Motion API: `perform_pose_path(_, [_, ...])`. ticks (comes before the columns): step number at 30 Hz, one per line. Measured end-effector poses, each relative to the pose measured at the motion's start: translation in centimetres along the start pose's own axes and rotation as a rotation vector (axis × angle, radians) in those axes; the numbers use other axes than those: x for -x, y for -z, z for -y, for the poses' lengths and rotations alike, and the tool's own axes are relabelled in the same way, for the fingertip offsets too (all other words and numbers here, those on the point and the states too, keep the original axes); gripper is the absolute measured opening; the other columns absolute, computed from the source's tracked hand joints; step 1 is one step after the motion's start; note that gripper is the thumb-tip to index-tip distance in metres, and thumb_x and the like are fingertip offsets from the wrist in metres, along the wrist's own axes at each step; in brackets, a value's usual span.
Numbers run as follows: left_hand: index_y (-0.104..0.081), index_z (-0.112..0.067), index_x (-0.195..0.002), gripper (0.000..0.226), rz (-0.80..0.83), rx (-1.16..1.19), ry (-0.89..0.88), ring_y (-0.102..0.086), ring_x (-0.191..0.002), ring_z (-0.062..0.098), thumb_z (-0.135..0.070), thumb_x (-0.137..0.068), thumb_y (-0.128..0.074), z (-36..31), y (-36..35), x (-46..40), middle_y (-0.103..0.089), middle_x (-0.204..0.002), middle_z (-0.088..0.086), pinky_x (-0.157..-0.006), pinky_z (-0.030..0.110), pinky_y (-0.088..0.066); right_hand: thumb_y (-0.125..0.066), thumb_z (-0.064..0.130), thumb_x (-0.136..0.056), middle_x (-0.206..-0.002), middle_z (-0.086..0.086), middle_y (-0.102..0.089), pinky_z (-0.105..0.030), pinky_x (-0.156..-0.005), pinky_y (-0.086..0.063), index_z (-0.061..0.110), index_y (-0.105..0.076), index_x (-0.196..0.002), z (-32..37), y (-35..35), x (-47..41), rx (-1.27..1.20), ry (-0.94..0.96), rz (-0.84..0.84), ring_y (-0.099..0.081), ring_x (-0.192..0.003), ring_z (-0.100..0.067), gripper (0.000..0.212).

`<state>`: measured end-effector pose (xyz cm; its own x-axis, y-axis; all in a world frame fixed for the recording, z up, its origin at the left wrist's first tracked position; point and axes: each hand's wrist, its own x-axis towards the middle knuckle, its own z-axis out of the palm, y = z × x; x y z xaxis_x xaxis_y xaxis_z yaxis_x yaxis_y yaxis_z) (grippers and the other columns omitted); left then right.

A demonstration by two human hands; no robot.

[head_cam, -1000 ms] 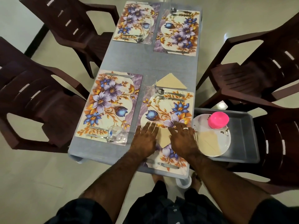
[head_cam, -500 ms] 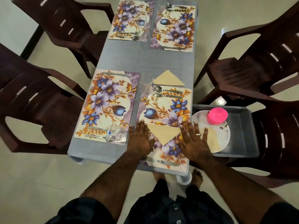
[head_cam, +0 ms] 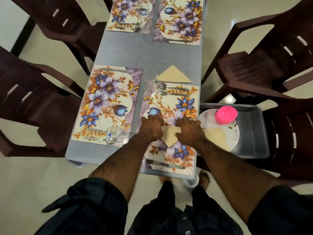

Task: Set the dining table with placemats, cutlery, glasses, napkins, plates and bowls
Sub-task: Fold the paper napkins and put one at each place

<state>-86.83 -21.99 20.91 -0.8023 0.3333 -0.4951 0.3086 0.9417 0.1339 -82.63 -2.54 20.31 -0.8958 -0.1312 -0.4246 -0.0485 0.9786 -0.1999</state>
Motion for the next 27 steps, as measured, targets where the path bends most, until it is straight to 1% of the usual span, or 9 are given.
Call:
perform_pose_path(3, [-0.069, -0.026, -0.105, 0.027, -0.053, 0.039, -0.017, -0.058, -0.116, 0.028, -0.026, -0.081, -0.081, 0.1, 0.1, 0.5, -0.065, -0.121, 0.003, -0.103, 0.050, -0.042, -0.074, 0.040, -0.082, -0.130, 0.000, -0.061, -0.050, -0.109, -0.033, 0.029, -0.063, -0.122, 0.2, 0.9, -0.8, -0.034, 0.003, 0.066, -0.056, -0.119, -0.027, 0.043])
perform_pose_path(6, [-0.067, -0.026, -0.096, 0.011, -0.175, 0.126, -0.014, -0.066, -0.095, 0.027, -0.023, -0.087, -0.071, 0.4, 1.1, 0.9, -0.072, -0.097, 0.001, -0.097, 0.042, -0.043, -0.072, 0.040, -0.085, -0.124, -0.002, -0.061, -0.049, -0.107, -0.034, 0.030, -0.070, -0.112, 0.2, 2.4, -1.2, -0.052, 0.000, 0.088, -0.057, -0.116, -0.027, 0.029])
perform_pose_path(9, [-0.070, -0.022, -0.091, 0.012, -0.410, 0.106, -0.050, -0.069, -0.083, 0.029, -0.027, -0.087, -0.060, 1.0, 3.4, 0.6, -0.074, -0.084, 0.002, -0.091, 0.042, -0.043, -0.066, 0.038, -0.092, -0.119, -0.005, -0.066, -0.047, -0.099, -0.038, 0.028, -0.074, -0.109, -0.1, 4.8, -2.0, -0.002, 0.019, -0.161, -0.061, -0.110, -0.032, 0.021])
perform_pose_path(11, [-0.073, -0.020, -0.093, 0.013, -0.562, 0.048, -0.063, -0.070, -0.085, 0.030, -0.023, -0.087, -0.063, 1.1, 4.7, 0.4, -0.075, -0.086, 0.003, -0.091, 0.044, -0.044, -0.062, 0.034, -0.094, -0.114, -0.009, -0.068, -0.047, -0.093, -0.039, 0.024, -0.075, -0.108, -0.3, 6.4, -2.3, 0.099, 0.045, -0.372, -0.062, -0.104, -0.035, 0.021])
perform_pose_path(13, [-0.074, -0.018, -0.098, 0.014, -0.644, -0.006, -0.069, -0.069, -0.091, 0.030, -0.021, -0.087, -0.065, 0.9, 5.0, 0.7, -0.076, -0.091, 0.004, -0.095, 0.045, -0.042, -0.059, 0.031, -0.094, -0.113, -0.010, -0.067, -0.047, -0.089, -0.037, 0.020, -0.073, -0.111, -0.8, 7.0, -2.2, 0.226, 0.086, -0.463, -0.060, -0.101, -0.034, 0.024])
perform_pose_path(17, [-0.073, -0.016, -0.111, 0.026, -0.565, -0.077, -0.115, -0.066, -0.104, 0.030, -0.019, -0.087, -0.063, 1.0, 0.5, 1.7, -0.076, -0.107, 0.005, -0.102, 0.049, -0.039, -0.060, 0.031, -0.093, -0.120, -0.011, -0.066, -0.049, -0.093, -0.036, 0.021, -0.072, -0.113, -2.3, 3.7, -0.3, 0.291, 0.120, -0.402, -0.058, -0.109, -0.035, 0.026])
perform_pose_path(21, [-0.072, -0.019, -0.107, 0.026, -0.420, -0.097, -0.105, -0.063, -0.109, 0.028, -0.028, -0.088, -0.057, 0.9, -4.3, 3.6, -0.074, -0.111, 0.003, -0.103, 0.049, -0.039, -0.055, 0.038, -0.093, -0.128, -0.007, -0.064, -0.052, -0.097, -0.038, 0.024, -0.074, -0.114, -2.8, -1.4, 1.9, 0.264, 0.111, -0.277, -0.058, -0.115, -0.034, 0.031])
perform_pose_path(24, [-0.071, -0.018, -0.114, 0.041, -0.488, 0.053, -0.036, -0.061, -0.112, 0.028, -0.046, -0.093, -0.050, 1.0, -5.3, 4.5, -0.072, -0.118, 0.004, -0.098, 0.047, -0.043, -0.050, 0.043, -0.096, -0.124, -0.007, -0.064, -0.049, -0.092, -0.039, 0.022, -0.074, -0.110, -2.2, -2.5, 2.6, 0.089, 0.000, -0.344, -0.058, -0.112, -0.033, 0.035])
perform_pose_path(27, [-0.067, -0.019, -0.126, 0.048, -0.517, 0.075, 0.036, -0.058, -0.121, 0.029, -0.053, -0.099, -0.048, 0.9, -5.4, 4.0, -0.068, -0.130, 0.006, -0.099, 0.047, -0.044, -0.052, 0.048, -0.096, -0.128, -0.009, -0.063, -0.052, -0.094, -0.040, 0.021, -0.073, -0.111, -1.0, -2.8, 2.2, -0.030, -0.058, -0.407, -0.058, -0.115, -0.035, 0.037])
